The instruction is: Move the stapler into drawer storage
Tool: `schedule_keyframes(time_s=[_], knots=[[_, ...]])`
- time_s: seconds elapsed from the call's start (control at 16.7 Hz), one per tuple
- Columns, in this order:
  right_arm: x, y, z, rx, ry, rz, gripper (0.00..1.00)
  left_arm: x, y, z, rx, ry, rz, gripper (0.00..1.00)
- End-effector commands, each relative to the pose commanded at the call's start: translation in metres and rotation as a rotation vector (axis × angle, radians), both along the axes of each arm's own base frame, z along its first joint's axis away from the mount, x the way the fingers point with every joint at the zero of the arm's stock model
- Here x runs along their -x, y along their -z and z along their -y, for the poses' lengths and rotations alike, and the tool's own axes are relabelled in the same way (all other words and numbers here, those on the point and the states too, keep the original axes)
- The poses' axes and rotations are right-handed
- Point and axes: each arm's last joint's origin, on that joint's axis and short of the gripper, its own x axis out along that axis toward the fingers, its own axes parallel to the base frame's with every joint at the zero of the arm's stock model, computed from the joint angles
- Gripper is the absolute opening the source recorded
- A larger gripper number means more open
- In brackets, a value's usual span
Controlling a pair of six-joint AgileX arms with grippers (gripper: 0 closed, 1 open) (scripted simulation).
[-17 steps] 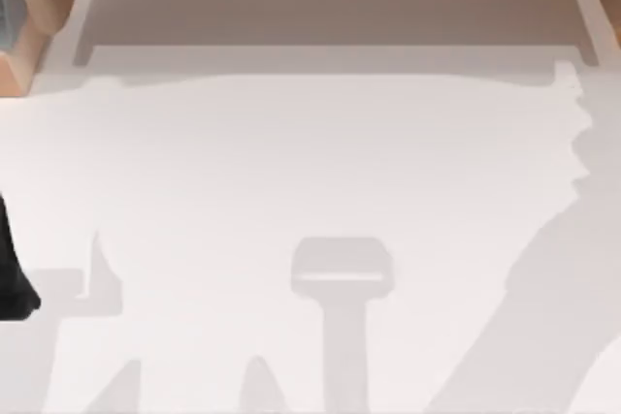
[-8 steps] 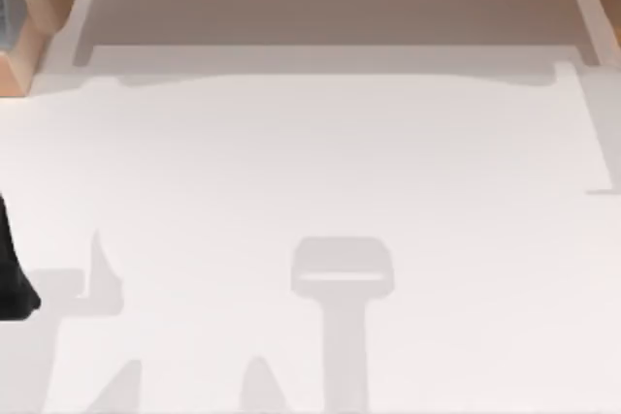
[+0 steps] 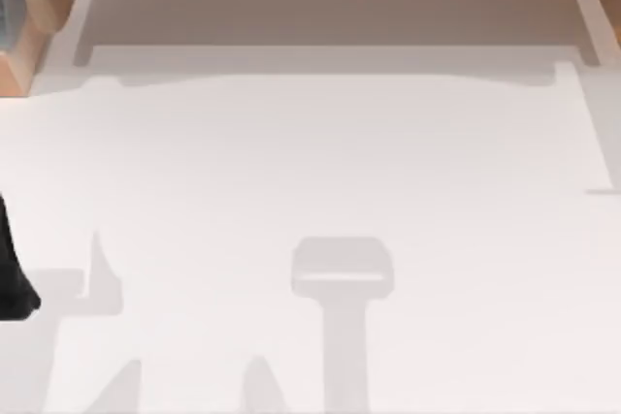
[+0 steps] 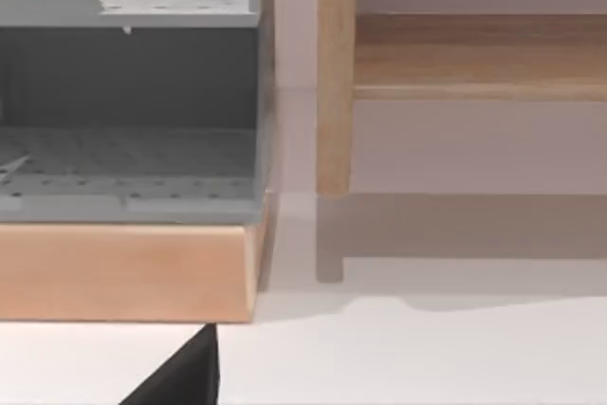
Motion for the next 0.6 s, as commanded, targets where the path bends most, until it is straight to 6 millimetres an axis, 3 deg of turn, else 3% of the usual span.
schedule_keyframes(time_s=[0.3,0.6], knots=[[0.006,0.014,-0.054,0.034,-0.222,0.032,1.00,0.000,0.000,0.000,0.000,0.000,0.000,1.00],[0.006,0.015,-0.060,0.034,-0.247,0.035,1.00,0.000,0.000,0.000,0.000,0.000,0.000,1.00]])
